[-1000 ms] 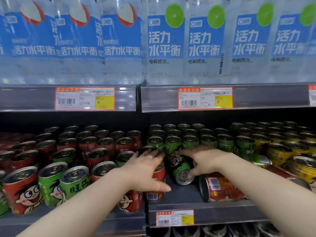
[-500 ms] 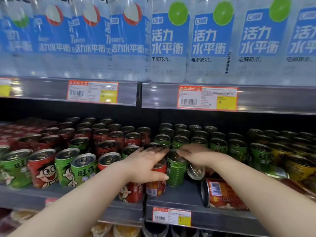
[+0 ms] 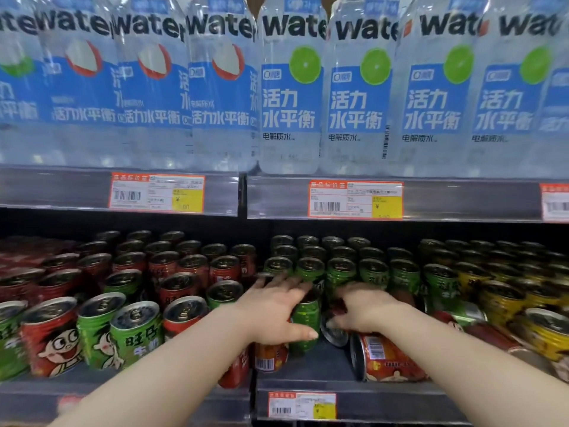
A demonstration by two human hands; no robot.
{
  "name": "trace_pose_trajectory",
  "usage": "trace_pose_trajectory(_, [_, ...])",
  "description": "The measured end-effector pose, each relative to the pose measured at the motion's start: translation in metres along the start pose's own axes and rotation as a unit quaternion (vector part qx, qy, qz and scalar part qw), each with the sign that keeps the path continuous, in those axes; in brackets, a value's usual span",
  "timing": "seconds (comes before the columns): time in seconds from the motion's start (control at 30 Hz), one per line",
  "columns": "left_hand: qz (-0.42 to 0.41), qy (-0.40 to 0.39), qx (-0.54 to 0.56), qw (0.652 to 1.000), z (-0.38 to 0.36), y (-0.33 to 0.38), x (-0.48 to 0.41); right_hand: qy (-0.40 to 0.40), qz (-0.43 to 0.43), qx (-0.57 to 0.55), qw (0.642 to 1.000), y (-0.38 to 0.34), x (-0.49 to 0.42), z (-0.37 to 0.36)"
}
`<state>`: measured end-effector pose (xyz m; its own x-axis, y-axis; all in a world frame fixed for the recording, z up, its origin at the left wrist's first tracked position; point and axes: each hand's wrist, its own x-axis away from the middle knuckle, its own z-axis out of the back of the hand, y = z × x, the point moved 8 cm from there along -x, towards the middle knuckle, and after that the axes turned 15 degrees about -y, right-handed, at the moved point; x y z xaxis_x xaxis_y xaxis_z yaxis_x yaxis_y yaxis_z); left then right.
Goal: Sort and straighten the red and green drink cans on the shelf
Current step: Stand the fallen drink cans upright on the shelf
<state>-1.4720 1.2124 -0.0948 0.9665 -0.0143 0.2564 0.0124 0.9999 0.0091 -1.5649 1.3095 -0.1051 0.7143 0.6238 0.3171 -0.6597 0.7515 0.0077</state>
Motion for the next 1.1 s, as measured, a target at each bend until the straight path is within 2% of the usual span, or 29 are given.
trace_pose_trajectory(0.1, [-0.008, -0.002, -0.012, 1.000, -0.007, -0.003, -0.007, 0.038, 0.024, -0.051, 0.998, -0.002, 0.005, 0.004])
trace_pose_trajectory(0.33, [-0.017, -0.004, -0.015, 1.000, -0.008, -0.003, -0.007, 0.132, -0.013, -0.238, 0.962, 0.033, 0.004, 0.027])
trace_pose_trajectory(0.43, [-0.013, -0.007, -0.014, 1.000, -0.009, -0.003, -0.008, 0.114, -0.023, -0.328, 0.938, 0.039, -0.009, 0.009])
trace_pose_trajectory(0.57, [-0.008, -0.007, -0.007, 1.000, -0.008, -0.004, -0.007, 0.101, 0.007, -0.415, 0.904, 0.037, 0.004, 0.008])
trace_pose_trajectory(0.6, [-0.007, -0.009, -0.005, 1.000, -0.008, -0.004, -0.006, 0.111, 0.010, -0.394, 0.912, 0.040, 0.014, 0.014])
trace_pose_trajectory(0.67, [-0.004, -0.015, -0.003, 1.000, -0.009, -0.004, -0.006, 0.085, 0.009, -0.271, 0.959, 0.047, 0.037, 0.023])
trace_pose_trajectory(0.73, [0.004, -0.021, -0.006, 1.000, -0.007, -0.003, -0.006, -0.029, 0.010, -0.142, 0.989, 0.049, 0.055, 0.011])
trace_pose_trajectory(0.8, [0.008, -0.016, -0.002, 1.000, -0.003, 0.002, -0.009, -0.113, -0.005, -0.029, 0.993, 0.052, 0.066, -0.009])
trace_pose_trajectory(0.83, [0.003, -0.008, 0.006, 1.000, 0.000, 0.006, -0.011, -0.113, -0.007, 0.027, 0.993, 0.051, 0.069, -0.015])
trace_pose_trajectory(0.93, [-0.034, -0.003, 0.014, 0.999, 0.001, 0.024, -0.019, -0.038, 0.015, 0.136, 0.990, 0.042, 0.068, -0.023])
trace_pose_trajectory(1.1, [-0.047, -0.032, -0.013, 0.998, -0.007, 0.026, -0.024, 0.032, 0.039, 0.142, 0.989, 0.042, 0.072, -0.025])
